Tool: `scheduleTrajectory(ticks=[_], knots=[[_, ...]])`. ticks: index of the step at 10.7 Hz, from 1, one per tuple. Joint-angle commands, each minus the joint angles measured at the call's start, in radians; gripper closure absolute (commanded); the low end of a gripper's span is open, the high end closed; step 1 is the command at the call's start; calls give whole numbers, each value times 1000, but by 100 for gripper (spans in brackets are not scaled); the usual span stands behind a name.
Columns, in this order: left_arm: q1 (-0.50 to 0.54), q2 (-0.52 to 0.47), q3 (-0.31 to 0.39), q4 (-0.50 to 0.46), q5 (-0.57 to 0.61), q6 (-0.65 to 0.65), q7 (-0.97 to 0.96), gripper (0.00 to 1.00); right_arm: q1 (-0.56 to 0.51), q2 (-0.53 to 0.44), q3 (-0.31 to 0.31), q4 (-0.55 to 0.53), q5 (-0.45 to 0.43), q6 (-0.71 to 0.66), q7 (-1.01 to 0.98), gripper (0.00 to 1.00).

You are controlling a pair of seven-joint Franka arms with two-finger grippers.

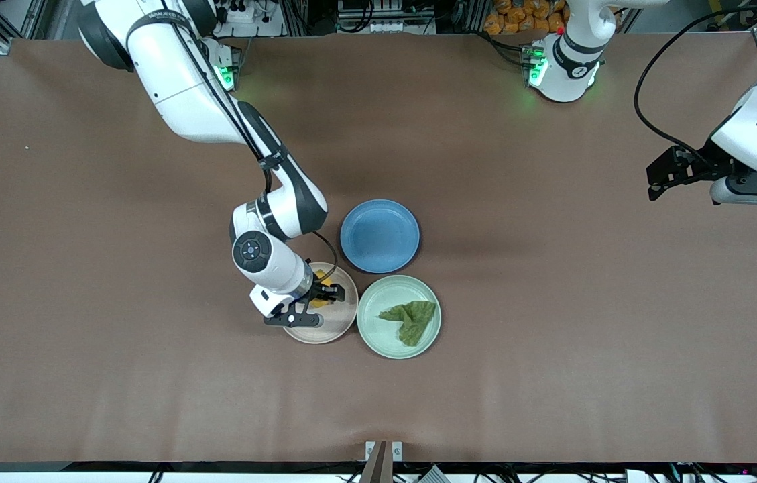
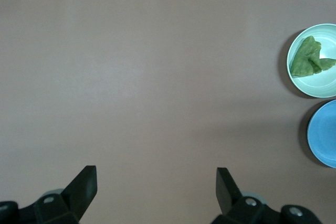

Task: Place lemon and lettuce in plates
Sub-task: 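Carry the lemon over the beige plate with the right gripper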

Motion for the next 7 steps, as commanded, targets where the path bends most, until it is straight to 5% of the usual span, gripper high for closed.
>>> scheduleTrajectory(ticks=[1,2,3,7], knots=[[2,-15,7,17,-32,-24,27,0,3,20,-5,37,18,-6,8,24],[2,-12,7,24,-32,-24,27,0,-2,18,-5,37,18,-6,3,19],[2,-10,7,31,-31,-23,20,0,-5,18,-5,37,18,-6,1,3],[2,-10,7,32,-29,-24,25,0,-11,18,-5,44,18,-6,-2,0]])
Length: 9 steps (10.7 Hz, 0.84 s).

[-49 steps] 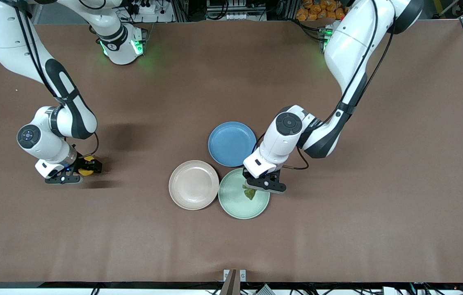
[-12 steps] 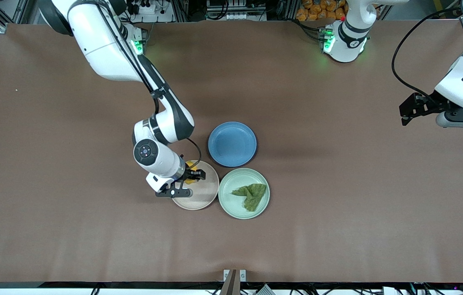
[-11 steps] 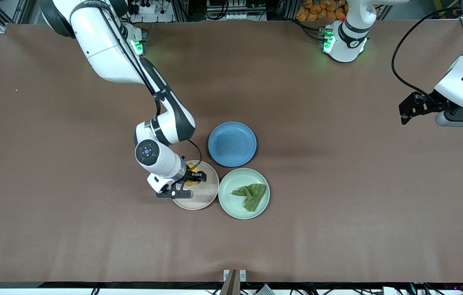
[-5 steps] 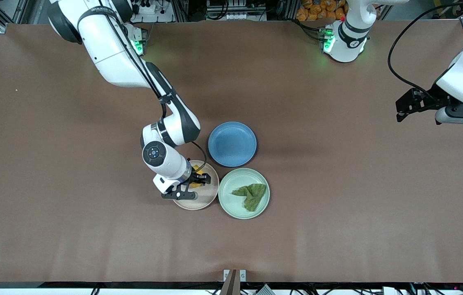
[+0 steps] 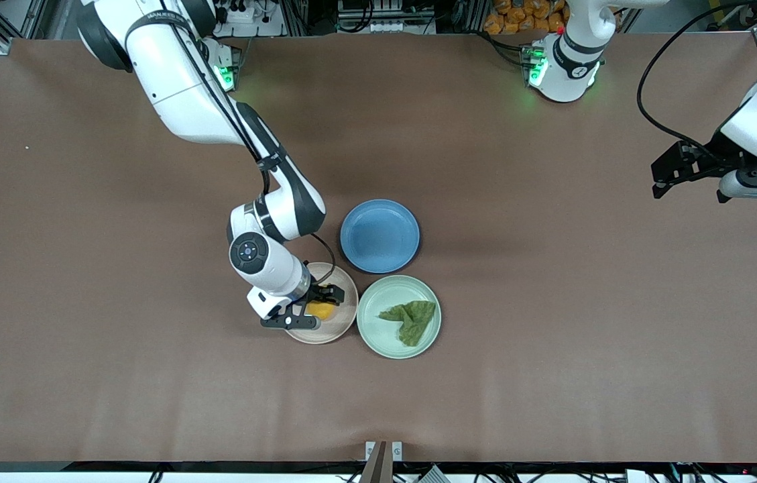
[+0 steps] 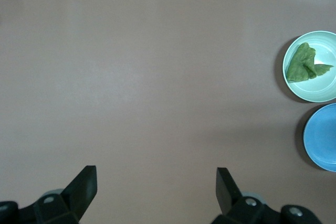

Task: Place lemon and lettuce in plates
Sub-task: 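Lower the lemon onto the beige plate and open the right gripper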

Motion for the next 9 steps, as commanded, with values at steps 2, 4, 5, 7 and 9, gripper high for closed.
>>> scheduleTrajectory(ticks=[2,4,5,7,9], knots=[[2,-7,6,11,-26,-23,28,0,-18,16,2,50,19,-21,1,0],[1,-7,3,11,-20,-24,27,0,-29,15,4,84,21,-80,4,0],[2,-7,0,11,-19,-23,28,0,-35,13,2,114,39,-136,4,0],[1,-5,-1,13,-17,-23,28,0,-59,10,2,164,53,-219,2,0],[1,2,-1,31,-26,-23,27,0,-84,8,2,220,51,-314,2,0]])
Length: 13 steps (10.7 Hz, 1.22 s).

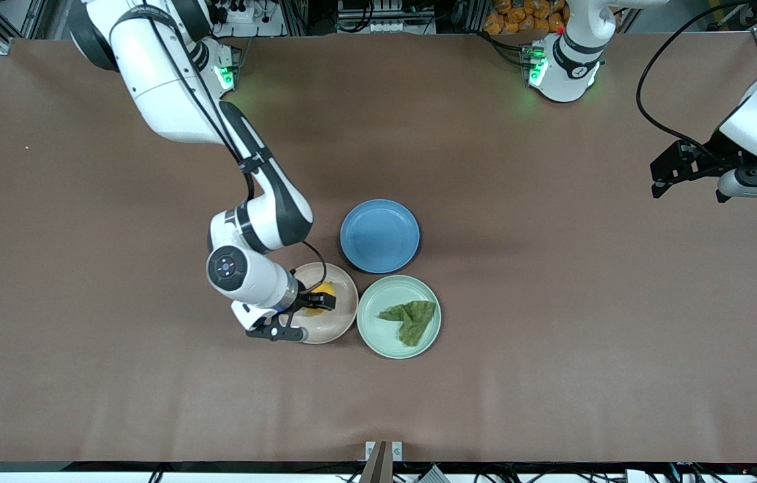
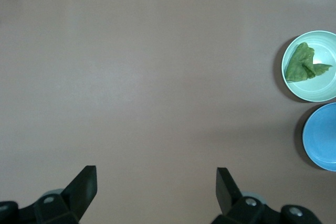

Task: Place lemon and lettuce in plates
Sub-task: 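Lower the lemon onto the beige plate and open the right gripper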

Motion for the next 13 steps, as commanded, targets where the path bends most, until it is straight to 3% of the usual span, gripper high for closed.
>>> scheduleTrajectory(ticks=[1,9,13], knots=[[1,1,-1,29,-28,-21,22,0,-50,6,7,107,19,-151,-1,0],[2,1,4,59,-15,-23,16,0,-159,-45,-5,177,0,-395,-149,0],[1,2,5,59,-16,-24,11,0,-232,-95,-5,177,-89,-507,-281,0]])
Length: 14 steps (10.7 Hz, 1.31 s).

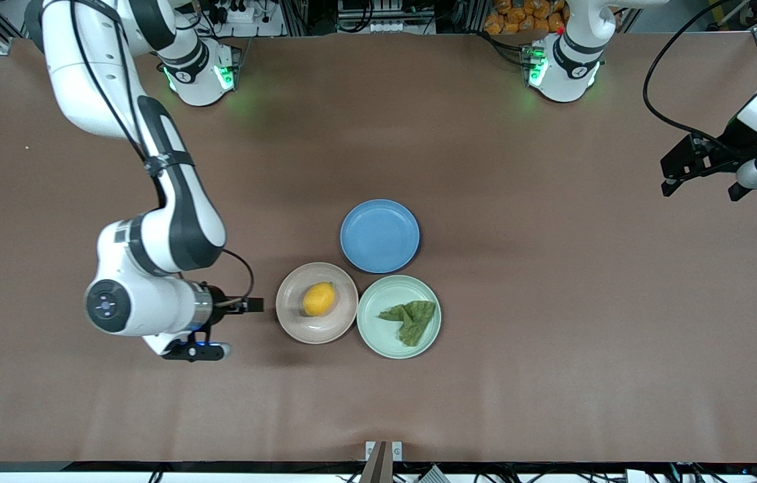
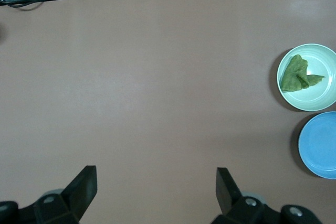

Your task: Place lemon and lettuce in plates

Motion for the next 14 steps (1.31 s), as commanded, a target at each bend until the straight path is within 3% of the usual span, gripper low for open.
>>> scheduleTrajectory(ticks=[1,4,7,11,14], knots=[[1,2,1,18,-9,-24,11,0,-72,-54,10,-9,-56,-91,-104,0],[2,2,2,18,-9,-26,16,0,-151,-144,10,-26,-109,-133,-220,0],[2,2,5,18,13,-30,14,0,-224,-308,14,-205,-151,-133,-303,0],[4,-1,7,18,18,-35,16,0,-235,-534,13,-378,-195,-138,-299,0],[5,-3,8,18,18,-49,16,0,-229,-614,13,-398,-206,-190,-290,0]])
